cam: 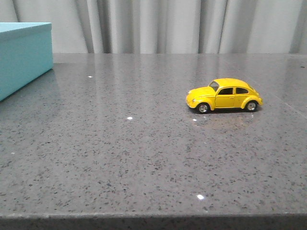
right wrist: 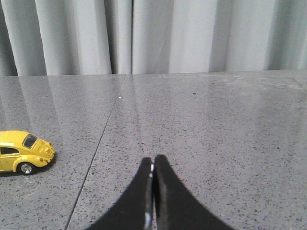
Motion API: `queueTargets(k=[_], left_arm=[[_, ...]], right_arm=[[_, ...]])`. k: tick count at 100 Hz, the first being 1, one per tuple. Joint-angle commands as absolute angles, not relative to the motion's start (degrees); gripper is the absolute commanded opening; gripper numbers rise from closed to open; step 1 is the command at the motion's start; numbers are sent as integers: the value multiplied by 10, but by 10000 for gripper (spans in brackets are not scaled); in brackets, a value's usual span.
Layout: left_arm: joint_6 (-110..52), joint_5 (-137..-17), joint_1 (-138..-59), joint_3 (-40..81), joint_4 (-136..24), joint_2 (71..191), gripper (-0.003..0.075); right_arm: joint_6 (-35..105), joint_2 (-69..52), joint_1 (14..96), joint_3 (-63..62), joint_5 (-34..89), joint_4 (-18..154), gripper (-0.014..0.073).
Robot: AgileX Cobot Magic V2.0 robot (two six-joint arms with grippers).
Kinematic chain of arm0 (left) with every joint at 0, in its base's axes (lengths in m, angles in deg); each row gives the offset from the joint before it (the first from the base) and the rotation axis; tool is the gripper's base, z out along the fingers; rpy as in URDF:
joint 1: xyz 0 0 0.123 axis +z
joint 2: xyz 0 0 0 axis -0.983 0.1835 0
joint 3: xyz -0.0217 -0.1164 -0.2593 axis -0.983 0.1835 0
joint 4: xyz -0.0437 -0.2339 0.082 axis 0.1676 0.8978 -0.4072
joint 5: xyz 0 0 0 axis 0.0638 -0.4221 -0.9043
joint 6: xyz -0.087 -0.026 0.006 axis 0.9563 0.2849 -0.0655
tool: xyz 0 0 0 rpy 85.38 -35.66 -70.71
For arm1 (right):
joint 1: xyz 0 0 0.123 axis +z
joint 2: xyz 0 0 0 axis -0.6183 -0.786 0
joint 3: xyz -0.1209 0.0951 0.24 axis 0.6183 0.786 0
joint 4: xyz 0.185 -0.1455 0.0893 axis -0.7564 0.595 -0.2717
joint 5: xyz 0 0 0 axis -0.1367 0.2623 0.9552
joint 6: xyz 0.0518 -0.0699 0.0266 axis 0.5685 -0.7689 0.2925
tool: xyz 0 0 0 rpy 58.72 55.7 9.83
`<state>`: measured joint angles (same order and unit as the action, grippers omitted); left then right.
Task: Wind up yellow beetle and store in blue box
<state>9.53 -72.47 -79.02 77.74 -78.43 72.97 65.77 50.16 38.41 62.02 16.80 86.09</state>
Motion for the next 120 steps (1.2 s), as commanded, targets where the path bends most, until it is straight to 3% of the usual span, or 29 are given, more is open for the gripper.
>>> queueTargets(k=[1,100,120], left_arm=[[98,-681,-794,790,-779,713,-19],[98,-619,-794,783,-779,713,-19],[98,-641,-794,737,-779,715,-19]], right_arm=[[658,514,380,610,125,866,-67],[658,514,381,608,123,866,-67],[658,506,381,562,184,866,-66]])
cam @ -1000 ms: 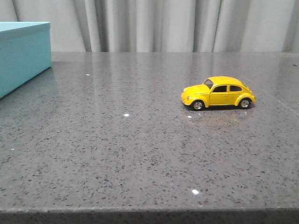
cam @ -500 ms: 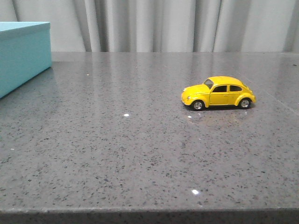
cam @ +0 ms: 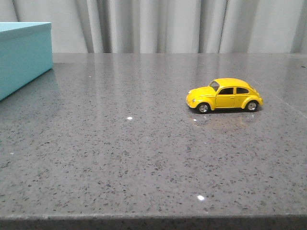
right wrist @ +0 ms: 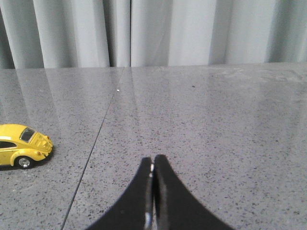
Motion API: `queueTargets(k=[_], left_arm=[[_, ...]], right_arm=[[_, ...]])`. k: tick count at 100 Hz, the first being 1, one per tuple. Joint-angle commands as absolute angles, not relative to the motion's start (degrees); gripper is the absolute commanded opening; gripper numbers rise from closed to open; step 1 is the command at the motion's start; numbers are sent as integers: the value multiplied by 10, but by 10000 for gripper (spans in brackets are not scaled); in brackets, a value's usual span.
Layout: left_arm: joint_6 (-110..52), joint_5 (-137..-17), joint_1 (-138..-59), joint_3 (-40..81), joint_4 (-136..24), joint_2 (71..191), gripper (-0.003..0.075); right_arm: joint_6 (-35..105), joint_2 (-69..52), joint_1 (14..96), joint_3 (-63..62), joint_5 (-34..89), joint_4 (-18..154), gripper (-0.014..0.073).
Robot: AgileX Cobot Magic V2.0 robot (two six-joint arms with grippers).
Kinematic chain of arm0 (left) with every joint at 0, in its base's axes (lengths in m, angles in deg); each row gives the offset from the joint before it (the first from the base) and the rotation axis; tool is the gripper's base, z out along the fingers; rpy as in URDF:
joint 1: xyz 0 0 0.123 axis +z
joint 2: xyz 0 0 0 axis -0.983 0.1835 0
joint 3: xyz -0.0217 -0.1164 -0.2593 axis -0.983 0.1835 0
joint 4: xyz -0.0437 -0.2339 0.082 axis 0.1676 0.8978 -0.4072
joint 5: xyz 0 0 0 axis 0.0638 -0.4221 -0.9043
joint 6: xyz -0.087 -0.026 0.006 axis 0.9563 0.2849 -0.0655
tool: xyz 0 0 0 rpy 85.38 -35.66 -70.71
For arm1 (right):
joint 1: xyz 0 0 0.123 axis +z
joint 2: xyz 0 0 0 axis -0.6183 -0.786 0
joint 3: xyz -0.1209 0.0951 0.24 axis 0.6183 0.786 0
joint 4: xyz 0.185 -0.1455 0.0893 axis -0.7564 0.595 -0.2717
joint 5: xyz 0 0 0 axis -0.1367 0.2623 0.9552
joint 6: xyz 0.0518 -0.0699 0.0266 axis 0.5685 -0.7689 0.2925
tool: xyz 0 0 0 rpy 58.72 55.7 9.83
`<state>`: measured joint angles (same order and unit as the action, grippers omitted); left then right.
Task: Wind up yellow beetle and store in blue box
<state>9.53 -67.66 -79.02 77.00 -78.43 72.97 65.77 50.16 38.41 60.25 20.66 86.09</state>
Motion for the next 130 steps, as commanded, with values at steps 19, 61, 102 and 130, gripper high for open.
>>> queueTargets(k=[19,61,102,130], left_arm=[[98,-656,-794,683,-779,753,-19],[98,-662,-794,580,-768,897,-19],[98,-698,-794,485,-768,1037,-19],[98,-677,-794,486,-768,1060,-19]], right_arm=[[658,460,381,496,248,866,-59],[658,299,381,369,314,866,-59],[654,153,382,264,324,865,-59],[655,143,383,264,296,859,-59]])
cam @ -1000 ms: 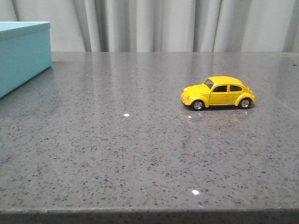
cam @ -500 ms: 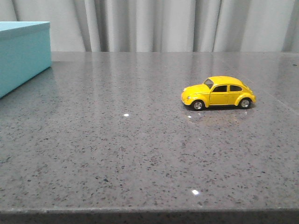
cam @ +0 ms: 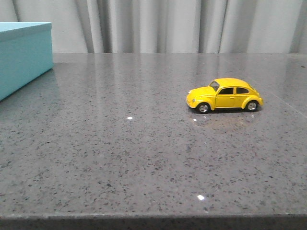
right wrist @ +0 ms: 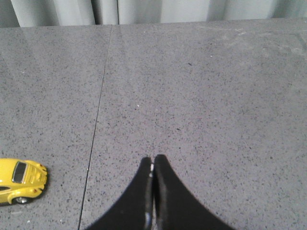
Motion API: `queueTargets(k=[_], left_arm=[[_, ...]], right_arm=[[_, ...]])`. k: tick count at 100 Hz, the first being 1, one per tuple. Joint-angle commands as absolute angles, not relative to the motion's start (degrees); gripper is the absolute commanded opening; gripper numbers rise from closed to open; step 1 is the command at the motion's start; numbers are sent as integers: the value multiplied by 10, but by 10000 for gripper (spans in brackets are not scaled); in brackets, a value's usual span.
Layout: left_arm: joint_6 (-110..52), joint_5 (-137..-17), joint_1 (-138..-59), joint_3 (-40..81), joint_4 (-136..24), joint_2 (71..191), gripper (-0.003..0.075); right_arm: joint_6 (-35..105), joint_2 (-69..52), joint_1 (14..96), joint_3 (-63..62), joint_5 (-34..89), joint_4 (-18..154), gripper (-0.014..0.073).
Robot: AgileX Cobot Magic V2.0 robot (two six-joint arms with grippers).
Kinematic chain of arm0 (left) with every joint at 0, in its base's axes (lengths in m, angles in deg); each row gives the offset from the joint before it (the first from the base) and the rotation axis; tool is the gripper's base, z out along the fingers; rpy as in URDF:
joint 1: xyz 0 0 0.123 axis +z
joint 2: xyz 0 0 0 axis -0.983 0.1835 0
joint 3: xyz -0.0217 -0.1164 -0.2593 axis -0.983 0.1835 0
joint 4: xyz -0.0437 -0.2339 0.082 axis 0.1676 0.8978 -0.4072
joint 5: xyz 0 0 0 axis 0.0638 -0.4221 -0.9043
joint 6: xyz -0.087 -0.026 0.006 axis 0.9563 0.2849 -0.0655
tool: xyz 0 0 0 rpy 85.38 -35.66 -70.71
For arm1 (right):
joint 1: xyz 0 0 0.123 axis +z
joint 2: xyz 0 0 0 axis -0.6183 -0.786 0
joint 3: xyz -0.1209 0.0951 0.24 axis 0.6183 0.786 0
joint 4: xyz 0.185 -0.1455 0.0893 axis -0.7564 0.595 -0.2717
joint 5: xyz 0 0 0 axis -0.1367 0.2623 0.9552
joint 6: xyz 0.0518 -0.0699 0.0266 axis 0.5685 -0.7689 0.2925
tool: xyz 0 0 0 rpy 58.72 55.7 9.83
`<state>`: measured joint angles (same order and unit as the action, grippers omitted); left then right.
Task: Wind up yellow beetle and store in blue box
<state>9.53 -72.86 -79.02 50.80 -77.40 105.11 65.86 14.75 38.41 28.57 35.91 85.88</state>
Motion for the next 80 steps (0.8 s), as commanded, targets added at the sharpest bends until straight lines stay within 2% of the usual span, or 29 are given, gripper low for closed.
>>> queueTargets(k=[1,25,47,65,72,80], left_arm=[[98,-675,-794,486,-768,1062,-19],[98,-655,-794,486,-768,1069,-19],[98,-650,-794,486,-768,1069,-19],[98,-649,-794,486,-768,1069,-19],[98,-649,-794,486,-768,1069,-19],[98,-649,-794,486,-768,1069,-19]], right_arm=[[655,143,384,264,294,859,-60],[657,143,384,262,248,852,-60],[657,100,385,207,371,824,-57],[657,38,433,144,430,823,-53],[657,7,457,121,464,822,-15],[657,-28,483,98,498,822,87]])
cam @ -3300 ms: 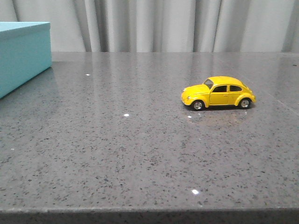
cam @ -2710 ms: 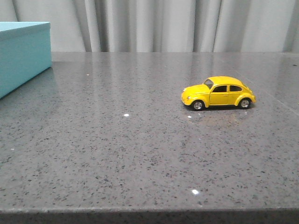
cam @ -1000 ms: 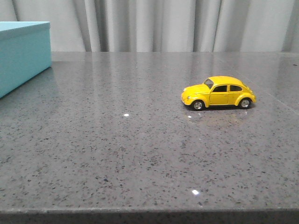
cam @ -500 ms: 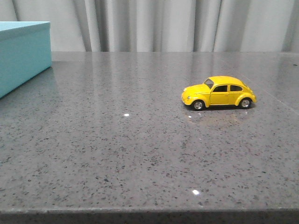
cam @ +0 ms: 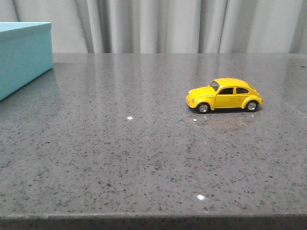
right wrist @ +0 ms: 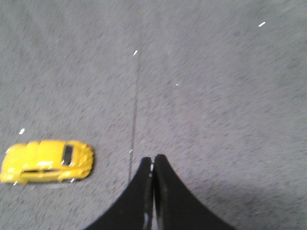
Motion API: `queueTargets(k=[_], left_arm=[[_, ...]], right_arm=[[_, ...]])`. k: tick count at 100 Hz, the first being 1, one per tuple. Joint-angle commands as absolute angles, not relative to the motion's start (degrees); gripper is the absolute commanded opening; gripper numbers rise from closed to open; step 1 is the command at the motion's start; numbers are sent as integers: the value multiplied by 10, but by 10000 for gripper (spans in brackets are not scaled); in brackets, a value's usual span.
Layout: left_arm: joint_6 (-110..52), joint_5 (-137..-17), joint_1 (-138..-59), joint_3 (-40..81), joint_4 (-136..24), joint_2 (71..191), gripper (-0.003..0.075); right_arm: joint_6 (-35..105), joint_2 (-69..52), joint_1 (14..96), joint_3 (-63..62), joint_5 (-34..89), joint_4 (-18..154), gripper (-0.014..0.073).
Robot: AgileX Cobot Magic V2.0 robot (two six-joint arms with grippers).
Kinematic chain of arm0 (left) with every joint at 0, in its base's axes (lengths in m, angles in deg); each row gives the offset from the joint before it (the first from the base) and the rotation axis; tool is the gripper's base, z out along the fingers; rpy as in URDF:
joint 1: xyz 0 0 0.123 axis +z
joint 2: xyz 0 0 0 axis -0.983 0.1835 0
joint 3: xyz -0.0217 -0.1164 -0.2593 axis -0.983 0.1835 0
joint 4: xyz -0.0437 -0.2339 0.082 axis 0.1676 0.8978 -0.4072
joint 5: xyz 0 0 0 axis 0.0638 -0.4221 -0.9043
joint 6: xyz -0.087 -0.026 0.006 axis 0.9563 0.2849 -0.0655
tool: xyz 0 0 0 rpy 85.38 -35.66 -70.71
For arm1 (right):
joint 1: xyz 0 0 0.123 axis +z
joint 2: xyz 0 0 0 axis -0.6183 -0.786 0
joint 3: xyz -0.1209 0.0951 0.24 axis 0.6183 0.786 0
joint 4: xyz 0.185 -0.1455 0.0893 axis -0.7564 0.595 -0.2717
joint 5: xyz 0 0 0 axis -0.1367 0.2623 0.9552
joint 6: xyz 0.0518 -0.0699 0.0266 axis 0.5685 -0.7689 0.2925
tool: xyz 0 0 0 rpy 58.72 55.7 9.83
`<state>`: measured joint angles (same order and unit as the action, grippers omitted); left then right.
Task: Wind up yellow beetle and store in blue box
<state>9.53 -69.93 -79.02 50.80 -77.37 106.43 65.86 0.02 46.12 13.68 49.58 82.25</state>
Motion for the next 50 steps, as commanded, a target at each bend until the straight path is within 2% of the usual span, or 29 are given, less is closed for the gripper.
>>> queueTargets(k=[1,16,30,40,50], left_arm=[[98,-649,-794,486,-768,1069,-19],[98,-649,-794,486,-768,1069,-19],[98,-649,-794,486,-768,1069,-19],[98,-649,-794,486,-768,1069,-19],[98,-649,-794,486,-768,1069,-19]], right_arm=[[657,-35,488,94,501,821,97],[658,-97,530,50,548,802,300],[680,-158,557,-2,594,795,441],[701,-200,572,-40,623,795,504],[723,-241,585,-79,650,795,509]])
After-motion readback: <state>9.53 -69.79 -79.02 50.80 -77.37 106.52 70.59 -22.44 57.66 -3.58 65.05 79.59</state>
